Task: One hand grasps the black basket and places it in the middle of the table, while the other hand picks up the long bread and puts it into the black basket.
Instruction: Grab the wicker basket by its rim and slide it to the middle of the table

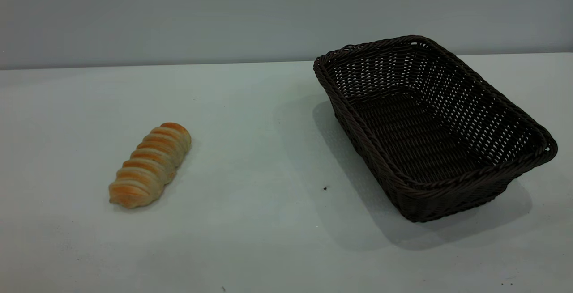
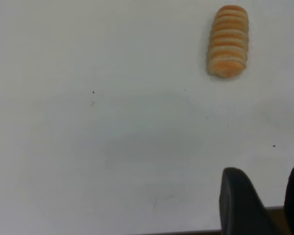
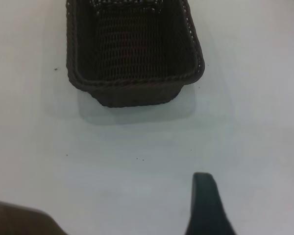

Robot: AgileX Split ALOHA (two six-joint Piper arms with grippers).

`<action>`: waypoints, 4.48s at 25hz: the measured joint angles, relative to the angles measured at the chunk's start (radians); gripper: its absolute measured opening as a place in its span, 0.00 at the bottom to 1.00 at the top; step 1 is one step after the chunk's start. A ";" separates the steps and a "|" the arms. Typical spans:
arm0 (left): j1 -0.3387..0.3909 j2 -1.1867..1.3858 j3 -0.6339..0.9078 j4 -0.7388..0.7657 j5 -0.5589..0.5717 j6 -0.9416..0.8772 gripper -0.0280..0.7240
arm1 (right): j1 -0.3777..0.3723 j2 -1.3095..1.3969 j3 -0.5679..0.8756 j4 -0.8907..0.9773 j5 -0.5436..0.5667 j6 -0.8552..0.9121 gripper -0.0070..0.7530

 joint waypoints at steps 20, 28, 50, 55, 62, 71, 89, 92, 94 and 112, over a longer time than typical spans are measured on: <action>0.000 0.000 0.000 0.001 0.000 0.002 0.39 | 0.000 0.000 0.000 0.000 0.000 0.000 0.66; 0.000 0.000 0.000 0.001 0.000 0.004 0.39 | 0.000 0.000 0.000 0.005 0.000 0.000 0.62; 0.000 0.420 -0.123 -0.034 -0.212 0.030 0.72 | 0.000 0.700 -0.156 0.248 -0.128 -0.164 0.61; 0.000 0.529 -0.134 -0.034 -0.220 0.023 0.76 | 0.000 0.966 -0.172 0.311 -0.237 -0.156 0.61; 0.000 0.557 -0.134 -0.056 -0.226 -0.001 0.76 | 0.000 1.240 -0.173 0.441 -0.375 -0.111 0.61; 0.000 0.557 -0.134 -0.053 -0.229 -0.001 0.76 | 0.000 1.466 -0.176 0.647 -0.603 -0.122 0.72; 0.000 0.557 -0.134 -0.053 -0.218 -0.001 0.76 | 0.000 1.792 -0.188 1.021 -0.780 -0.174 0.75; 0.000 0.557 -0.134 -0.053 -0.218 -0.001 0.76 | 0.000 1.825 -0.192 1.074 -0.798 -0.206 0.75; 0.000 0.557 -0.134 -0.053 -0.218 -0.001 0.76 | 0.000 1.848 -0.194 1.117 -0.816 -0.246 0.75; 0.000 0.557 -0.134 -0.053 -0.218 -0.001 0.76 | -0.002 2.011 -0.298 1.245 -0.823 -0.390 0.17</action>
